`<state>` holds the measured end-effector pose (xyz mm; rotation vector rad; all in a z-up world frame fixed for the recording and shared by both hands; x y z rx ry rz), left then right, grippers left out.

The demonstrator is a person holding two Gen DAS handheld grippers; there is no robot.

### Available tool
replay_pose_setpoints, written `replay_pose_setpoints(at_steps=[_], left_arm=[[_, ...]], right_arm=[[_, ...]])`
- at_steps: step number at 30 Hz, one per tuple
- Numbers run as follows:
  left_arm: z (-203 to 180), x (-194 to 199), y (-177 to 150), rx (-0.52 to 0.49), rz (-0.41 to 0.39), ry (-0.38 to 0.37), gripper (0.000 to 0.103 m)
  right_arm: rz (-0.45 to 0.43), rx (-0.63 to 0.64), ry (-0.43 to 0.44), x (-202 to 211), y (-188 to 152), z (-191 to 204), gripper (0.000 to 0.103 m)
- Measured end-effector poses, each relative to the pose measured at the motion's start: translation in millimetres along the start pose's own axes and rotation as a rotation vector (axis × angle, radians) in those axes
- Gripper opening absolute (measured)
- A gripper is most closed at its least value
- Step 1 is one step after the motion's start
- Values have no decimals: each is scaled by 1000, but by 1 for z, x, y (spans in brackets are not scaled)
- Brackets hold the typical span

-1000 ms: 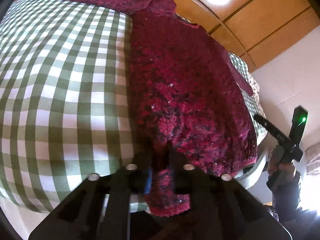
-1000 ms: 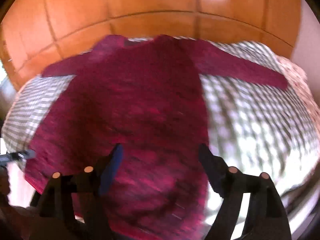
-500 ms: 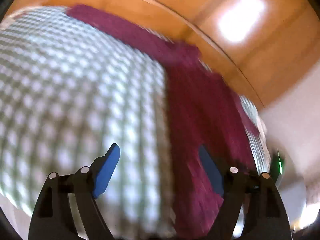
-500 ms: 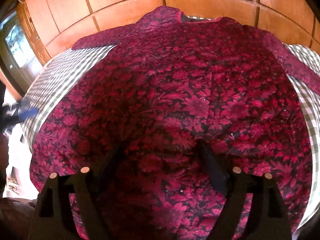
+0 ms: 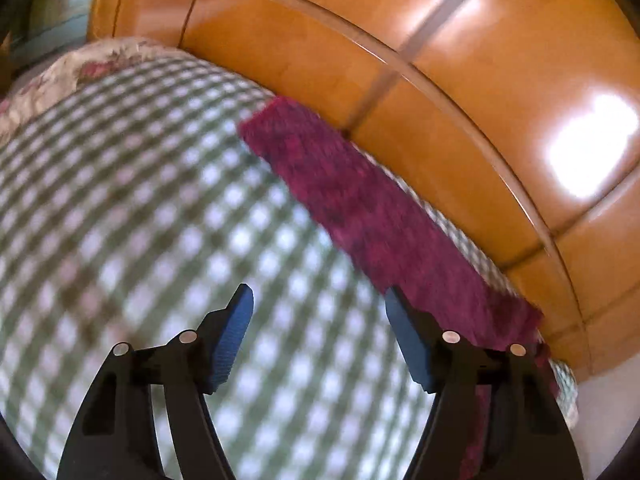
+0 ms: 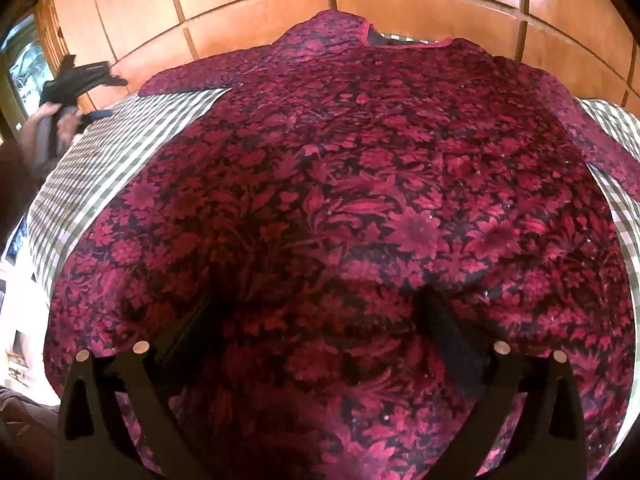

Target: Fold small clothes

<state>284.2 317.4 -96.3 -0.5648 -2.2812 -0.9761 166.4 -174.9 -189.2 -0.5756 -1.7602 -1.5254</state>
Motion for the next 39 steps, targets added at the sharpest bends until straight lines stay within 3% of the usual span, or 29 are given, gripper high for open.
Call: replay_pose_setpoints(at_steps=[4,8,12,13,14,17,22,26,29,31,33,35,39], left_arm=[[15,-39,34,89,15,39,68],[26,-68,47,185,33,43,68],[31,-88,56,206,31,69,50],[29,-91,57,192,33,77,24],[27,-92,58,165,38,82,13],[21,-68,56,113,-45,120,8],[42,3,33,155,-164,116,8],[87,35,-4,232,-166,174,8],[104,30,-26,246,-128,216,10],[91,33,-30,181,-127,247,14],[82,43,-33,176,-126,269,35],[68,56,-35,188,-147,240,47],[20,75,-54,79,-134,170,48]], right_arm=[[-2,7,-8,-3,2,0,101],[-5,11,-13,-7,6,1,101],[-5,15,-17,-8,6,1,101],[-5,15,-18,-8,6,0,101],[-4,15,-19,-9,7,0,101],[-4,15,-19,-10,8,0,101],[-10,14,-17,-10,8,-1,101],[-16,14,-14,-10,10,-2,101],[-25,8,-15,-10,10,-2,101],[-25,9,-19,-9,10,-1,101],[-18,8,-21,-6,10,-2,101],[-1,-7,-14,-2,12,-3,101],[-21,-119,-22,21,23,-34,99]])
Point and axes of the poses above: each gripper's, at about its wrist camera, not at the fingertips, and x roughly against the way its jaws point, z to its left, y to its top, the point moved 6 cm from there along -x, roughly the way its jaws point, and after that the axes turned 7 degrees about -y, right-handed, at the moved point
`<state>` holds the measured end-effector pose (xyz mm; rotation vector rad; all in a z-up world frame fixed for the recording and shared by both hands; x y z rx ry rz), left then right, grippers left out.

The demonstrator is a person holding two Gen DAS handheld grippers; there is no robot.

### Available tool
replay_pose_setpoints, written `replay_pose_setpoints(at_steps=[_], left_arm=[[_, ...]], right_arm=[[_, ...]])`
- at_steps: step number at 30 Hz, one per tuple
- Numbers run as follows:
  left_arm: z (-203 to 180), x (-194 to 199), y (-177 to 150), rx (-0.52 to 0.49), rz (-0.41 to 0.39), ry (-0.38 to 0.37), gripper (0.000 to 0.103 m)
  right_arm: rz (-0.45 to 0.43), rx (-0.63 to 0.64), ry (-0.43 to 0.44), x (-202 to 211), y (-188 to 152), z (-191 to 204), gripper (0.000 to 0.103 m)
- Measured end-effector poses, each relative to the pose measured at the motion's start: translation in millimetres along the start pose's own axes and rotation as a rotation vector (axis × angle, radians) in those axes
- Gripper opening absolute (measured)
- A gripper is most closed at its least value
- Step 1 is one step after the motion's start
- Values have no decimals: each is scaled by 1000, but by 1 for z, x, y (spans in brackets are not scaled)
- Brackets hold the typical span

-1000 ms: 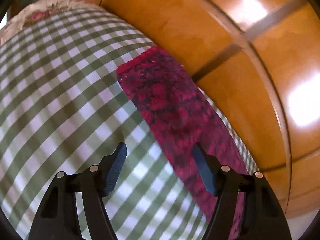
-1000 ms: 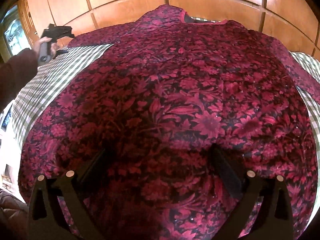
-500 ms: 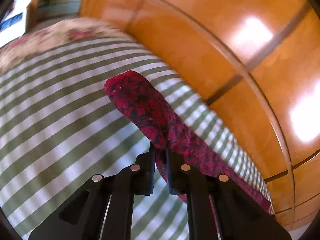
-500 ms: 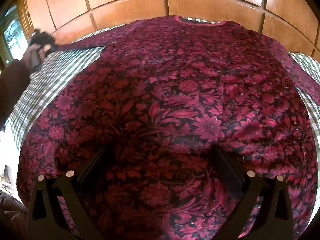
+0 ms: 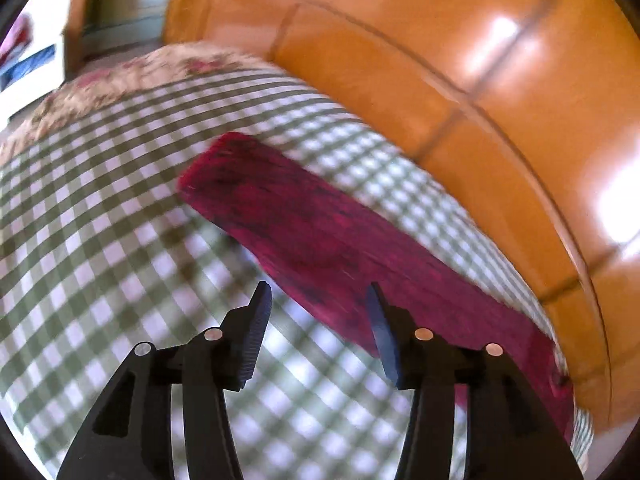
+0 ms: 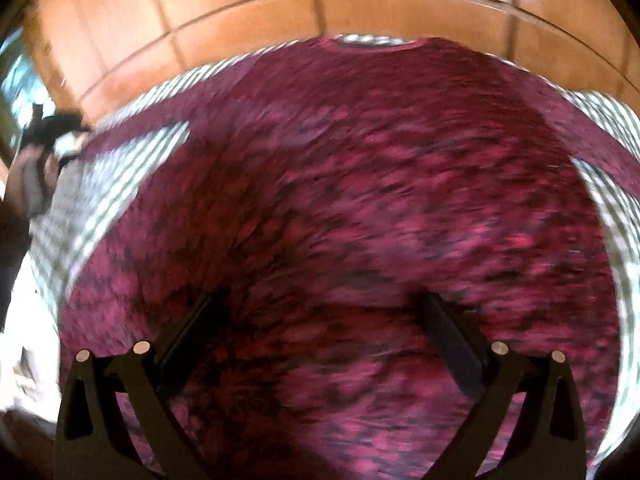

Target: Fold small clothes

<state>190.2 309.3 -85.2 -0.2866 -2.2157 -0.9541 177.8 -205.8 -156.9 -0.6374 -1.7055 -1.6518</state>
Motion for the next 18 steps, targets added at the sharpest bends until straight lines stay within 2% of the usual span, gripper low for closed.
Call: replay_pose_setpoints(at_steps=[2,4,8,9,10,11,13,14,15,16,18], left_arm=[[-33,9,-23,-94,25,-56,48],[-59,17,-51,-185,56,-109,48],[-103,35,-125,-338,192,-267,51],[-110,38,-143,-371,230,-294,51],[-114,40,-160,-393,265,-320,51],[-117,43,-179,-413,310,-345,51],[-120,45,-209,-464,379,-354,50],[-117,44,-217,-479,399,-350,40],[-114,43,-229,-496,432,-345,20],[-112,44,-242,-514,465,-347,12],[-109,51,-256,-566,443,-336,4]], right_arm=[[-42,-89,-60,17,6,-38,99],[-46,-155,-142,28,3,-75,99],[9,-248,-287,39,-27,-139,97],[30,-262,-291,39,-36,-147,93],[62,-281,-261,39,-49,-151,89],[77,-292,-220,40,-56,-149,80],[75,-289,-169,45,-66,-142,74],[76,-274,-157,48,-69,-138,67],[76,-267,-149,49,-71,-132,63],[76,-260,-136,50,-72,-127,54],[73,-231,-127,49,-71,-116,38]])
Point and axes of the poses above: each gripper's, at about its wrist camera, not at the fingertips, and x roughly against the way its jaws point, z to its left, y to its top, the point moved 6 cm from there along -x, roughly the way its jaws point, and after that the axes turned 7 degrees about -y, right-handed, at the moved point
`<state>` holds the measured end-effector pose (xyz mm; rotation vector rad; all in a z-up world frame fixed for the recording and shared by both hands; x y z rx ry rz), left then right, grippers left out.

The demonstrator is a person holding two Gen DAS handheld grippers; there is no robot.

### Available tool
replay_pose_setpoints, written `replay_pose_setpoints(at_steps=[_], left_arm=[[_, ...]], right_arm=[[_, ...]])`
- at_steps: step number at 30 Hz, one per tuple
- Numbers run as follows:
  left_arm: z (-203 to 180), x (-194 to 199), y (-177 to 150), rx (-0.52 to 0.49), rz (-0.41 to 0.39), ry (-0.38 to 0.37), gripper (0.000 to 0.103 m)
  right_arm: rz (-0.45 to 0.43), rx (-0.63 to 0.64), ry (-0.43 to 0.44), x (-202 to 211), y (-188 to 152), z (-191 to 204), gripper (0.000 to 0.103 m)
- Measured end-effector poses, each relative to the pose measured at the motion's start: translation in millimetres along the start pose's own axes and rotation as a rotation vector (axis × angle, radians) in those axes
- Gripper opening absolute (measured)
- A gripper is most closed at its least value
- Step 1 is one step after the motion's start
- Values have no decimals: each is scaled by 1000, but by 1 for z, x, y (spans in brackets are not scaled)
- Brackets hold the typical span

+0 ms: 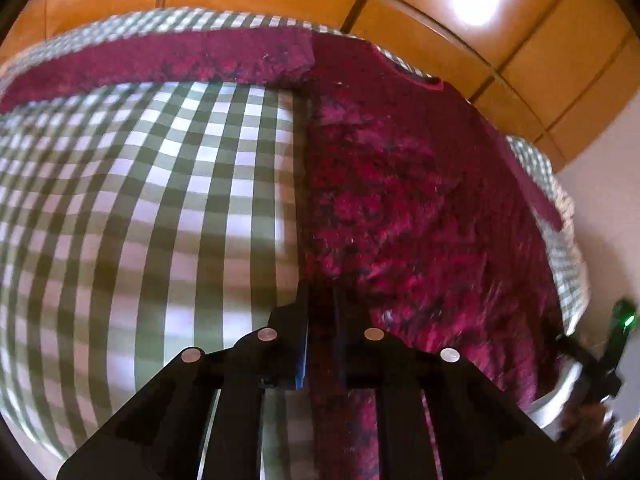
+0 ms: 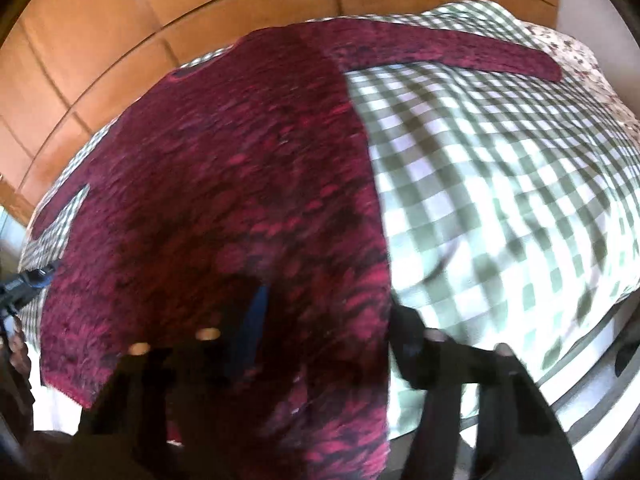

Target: Fold small clothes

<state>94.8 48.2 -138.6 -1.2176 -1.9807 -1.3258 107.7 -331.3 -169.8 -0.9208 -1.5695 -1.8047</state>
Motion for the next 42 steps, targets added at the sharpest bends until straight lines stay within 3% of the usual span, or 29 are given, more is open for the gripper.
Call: replay_pose_setpoints(at_steps=[1,2,6,8,11,13,15,16,18,19,23,24,30,33,37,42], left_arm=[[-4,2,-5,-25,-1,14,3],[-5,4,-9,-31,-1,16,2],[0,13,-27,-47,9,58,0],[13,18,-26,-30,19,127,0],[13,34,-11,-13,-50,126,0],[1,42,6,-57,-109,156,20],[-16,47,22,-95,-177,145,67],[-26,47,31,-109,-213,131,71],[-51,38,45,-160,-234,106,71],[-64,27,51,-203,-222,103,71],[-89,-16,58,-276,-173,110,71],[-91,-23,57,-286,-163,115,71],[-72,-69,35,-260,-30,134,71],[-66,-70,35,-243,-42,99,73],[-67,-76,34,-247,-44,101,77],[-67,-81,32,-241,-44,88,78]], right_arm=[[1,15,8,3,-1,2,25],[2,25,12,6,-1,1,20],[19,73,-12,9,-7,-10,18],[29,78,-2,10,-12,-10,18],[30,95,4,11,-13,-8,18],[34,89,17,10,-11,-8,18],[42,77,35,7,-8,-9,19],[46,64,51,7,-6,-11,21],[48,16,78,6,0,-19,32],[46,-15,98,6,4,-24,32],[0,-163,129,5,27,-53,60],[-24,-232,134,3,38,-68,62],[-84,-531,123,-30,96,-148,59],[-105,-658,127,-54,131,-189,51],[-151,-796,132,-78,181,-231,52],[-180,-923,107,-107,221,-272,52]])
Point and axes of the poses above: each gripper's, at about its wrist camera, not at the fingertips, and x roughly against the way its jaws point, z to its left, y to its top, the point moved 6 cm from there along -x, roughly the way its jaws point, and after that the axes turned 7 degrees about -y, right-handed, at the moved point
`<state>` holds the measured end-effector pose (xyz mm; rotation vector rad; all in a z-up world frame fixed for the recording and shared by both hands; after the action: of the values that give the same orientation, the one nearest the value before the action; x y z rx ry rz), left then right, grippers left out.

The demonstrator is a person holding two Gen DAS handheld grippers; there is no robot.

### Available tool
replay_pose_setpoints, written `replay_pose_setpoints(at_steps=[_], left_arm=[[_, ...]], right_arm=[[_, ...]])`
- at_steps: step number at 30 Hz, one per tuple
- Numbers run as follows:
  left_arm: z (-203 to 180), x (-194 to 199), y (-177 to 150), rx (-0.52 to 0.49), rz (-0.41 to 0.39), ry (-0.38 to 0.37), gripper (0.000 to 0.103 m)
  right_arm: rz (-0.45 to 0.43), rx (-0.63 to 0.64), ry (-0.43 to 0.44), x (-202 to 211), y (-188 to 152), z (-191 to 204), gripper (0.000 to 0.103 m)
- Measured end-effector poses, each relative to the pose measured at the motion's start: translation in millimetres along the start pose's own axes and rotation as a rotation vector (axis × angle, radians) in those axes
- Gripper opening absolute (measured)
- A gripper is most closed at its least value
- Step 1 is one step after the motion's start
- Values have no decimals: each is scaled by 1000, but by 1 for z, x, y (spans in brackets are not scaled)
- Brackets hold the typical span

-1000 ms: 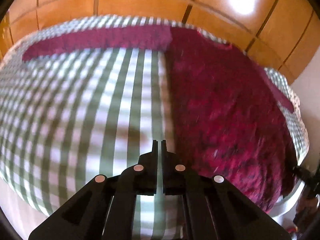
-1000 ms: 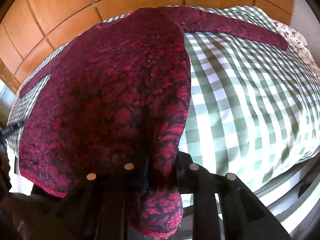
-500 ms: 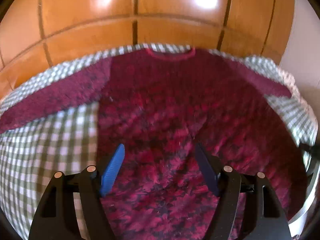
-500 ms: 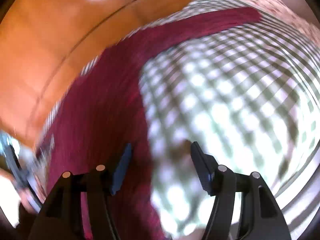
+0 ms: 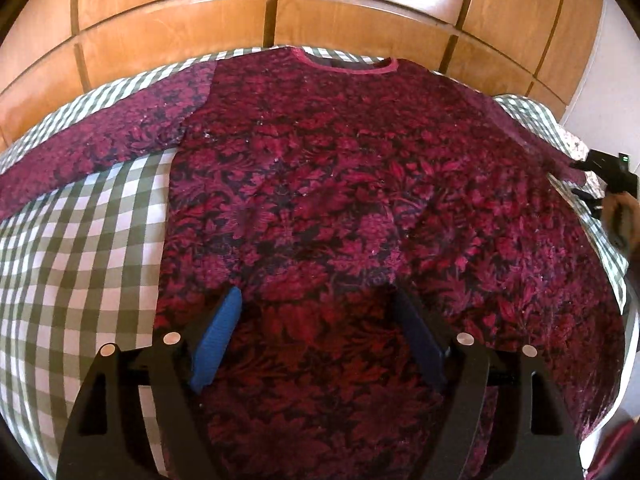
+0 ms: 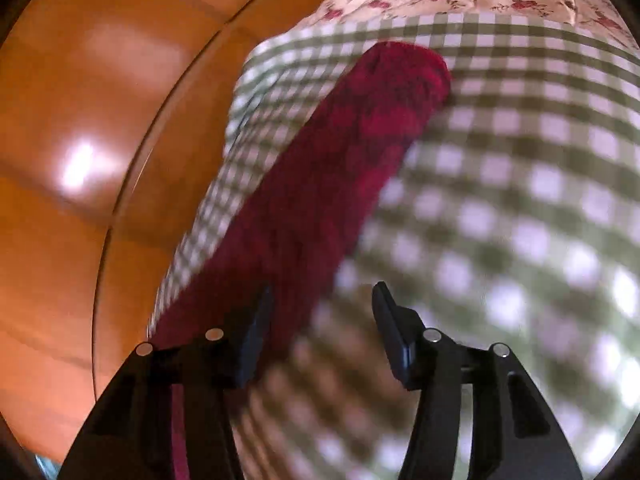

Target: Fold small clothes

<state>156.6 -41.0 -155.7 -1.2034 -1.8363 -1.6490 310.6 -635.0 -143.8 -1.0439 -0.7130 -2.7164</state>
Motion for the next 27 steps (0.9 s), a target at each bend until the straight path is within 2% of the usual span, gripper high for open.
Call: replay_pose_setpoints(at_steps=[4,5,6,8,10,11,12,15,18,21,27], left_arm=[[0,-3,1,0,1,0,80],[-1,-4,1,-1,2,1,81],[-1,-4,1,-3,2,3,81],[-2,-5,2,-3,4,4,81],[-1,-5,2,-3,5,3,81],[-1,-5,2,-4,5,4,81],[-1,-5,2,-6,5,3,81],[1,-5,2,-9,6,1,81],[1,-5,2,-8,4,-1,81],[1,-6,3,-7,-1,-12,84],[2,-6,3,-4,-5,-30,87]], right_arm=[[-15,-77,-19,-19,30,-4,45],[-12,-72,-32,-21,33,-4,38],[-2,-46,-63,-24,39,-3,23],[1,9,-111,-23,41,-3,12],[-59,102,-189,-17,52,-4,10],[-63,103,-220,-18,55,-11,9],[-53,89,-223,-19,55,-18,9],[-70,155,-243,-11,51,-9,9],[-97,194,-207,0,48,13,9],[-123,310,-127,19,34,48,9],[-122,529,32,49,-24,132,9]])
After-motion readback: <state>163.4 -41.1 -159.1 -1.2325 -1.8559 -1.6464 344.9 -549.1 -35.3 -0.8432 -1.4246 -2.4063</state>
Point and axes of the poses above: each gripper's, at about its wrist camera, not at the fingertips, and x roughly against the way its jaws point, z to its left, y to its top, the point moved 6 cm from there along -x, roughly the way its jaws point, and after that the axes turned 7 degrees about -y, right-handed, at the moved point
